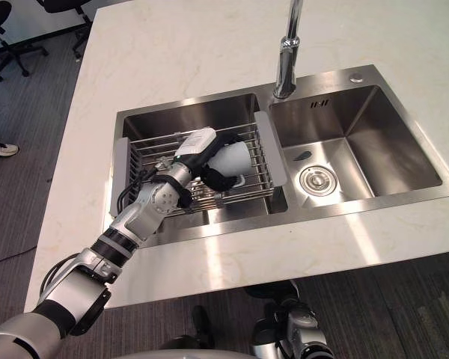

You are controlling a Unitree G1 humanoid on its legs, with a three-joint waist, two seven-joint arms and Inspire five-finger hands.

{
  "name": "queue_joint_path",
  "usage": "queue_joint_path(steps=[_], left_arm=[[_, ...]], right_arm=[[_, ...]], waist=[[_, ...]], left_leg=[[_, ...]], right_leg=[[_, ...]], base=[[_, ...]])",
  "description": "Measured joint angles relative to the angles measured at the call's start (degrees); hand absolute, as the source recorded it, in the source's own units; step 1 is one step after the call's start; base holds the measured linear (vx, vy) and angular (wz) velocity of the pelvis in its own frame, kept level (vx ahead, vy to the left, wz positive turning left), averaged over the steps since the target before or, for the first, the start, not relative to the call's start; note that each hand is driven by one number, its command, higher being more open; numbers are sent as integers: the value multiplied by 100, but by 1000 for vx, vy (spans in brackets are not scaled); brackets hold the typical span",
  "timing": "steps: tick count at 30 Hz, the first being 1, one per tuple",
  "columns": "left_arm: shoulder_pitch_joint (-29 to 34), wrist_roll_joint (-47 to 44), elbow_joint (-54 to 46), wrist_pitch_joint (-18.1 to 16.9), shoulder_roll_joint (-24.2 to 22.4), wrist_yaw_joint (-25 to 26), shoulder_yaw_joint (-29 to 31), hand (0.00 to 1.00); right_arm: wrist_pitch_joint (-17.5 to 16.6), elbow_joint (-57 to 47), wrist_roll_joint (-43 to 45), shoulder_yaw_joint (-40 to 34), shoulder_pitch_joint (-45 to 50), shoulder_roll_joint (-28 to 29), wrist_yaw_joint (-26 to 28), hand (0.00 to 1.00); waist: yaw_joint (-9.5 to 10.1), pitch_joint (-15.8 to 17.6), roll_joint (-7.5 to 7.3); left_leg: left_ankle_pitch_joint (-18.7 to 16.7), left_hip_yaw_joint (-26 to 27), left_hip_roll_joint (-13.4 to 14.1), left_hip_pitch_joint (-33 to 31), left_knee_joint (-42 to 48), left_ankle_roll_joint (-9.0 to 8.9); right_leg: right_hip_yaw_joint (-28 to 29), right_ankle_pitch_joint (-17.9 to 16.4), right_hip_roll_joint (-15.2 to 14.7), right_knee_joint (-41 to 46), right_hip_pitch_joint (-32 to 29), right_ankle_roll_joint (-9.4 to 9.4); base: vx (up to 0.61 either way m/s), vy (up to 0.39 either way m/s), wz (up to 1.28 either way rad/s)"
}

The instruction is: Walk over to the sink, pick up the cup, carry it to the dishwasher, place the cup inside the dishwasher, then close the dishwasher door

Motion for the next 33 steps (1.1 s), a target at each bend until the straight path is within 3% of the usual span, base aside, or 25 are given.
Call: queue_joint_path(steps=[5, 9, 14, 22, 28, 33], left_arm=[[174, -379, -1141, -30, -192, 404, 35, 30], [948, -926, -2563, -387, -438, 830, 409, 30], [1906, -1387, -3441, -631, -531, 1015, 911, 30], [3673, -2701, -3790, -688, -739, 1300, 2003, 30], [4546, -3393, -4067, -884, -866, 1317, 2064, 30], [4905, -3578, -4483, -927, -1087, 1312, 2154, 30]], right_arm=[[-1, -36, 5, 103, -7, -8, -62, 90], [-7, -166, 51, 86, -45, 23, -245, 90], [-8, -288, 65, -247, 18, 58, -375, 90], [-14, -546, 80, -811, 186, 146, -646, 90], [-27, -587, 197, -855, 343, 279, -746, 90], [-27, -912, 194, -792, 342, 488, -872, 90]], waist=[[140, -5, 9], [258, -27, 43], [447, -44, 50], [729, -234, -43], [943, -600, -292], [1047, -683, -343]], left_leg=[[2, -42, -3, 119, 0, 3], [7, -86, 14, 179, 0, 11], [8, -100, 14, 278, -1, 13], [9, -1, 53, 456, 0, 16], [-1, 52, 61, 554, -1, 18], [0, 196, 54, 473, 1, 39]], right_leg=[[-28, -1, 5, -1, 139, -1], [-44, -9, 27, 18, 195, -12], [-32, -12, 29, 31, 287, -15], [99, -10, 69, 97, 379, -15], [168, -10, 75, 121, 413, -21], [335, -2, 68, 328, 142, -27]], base=[[-20, -2, 4], [-43, -5, 2], [-42, 1, 1], [-16, -5, -6], [-54, 2, -6], [-54, 13, -16]])
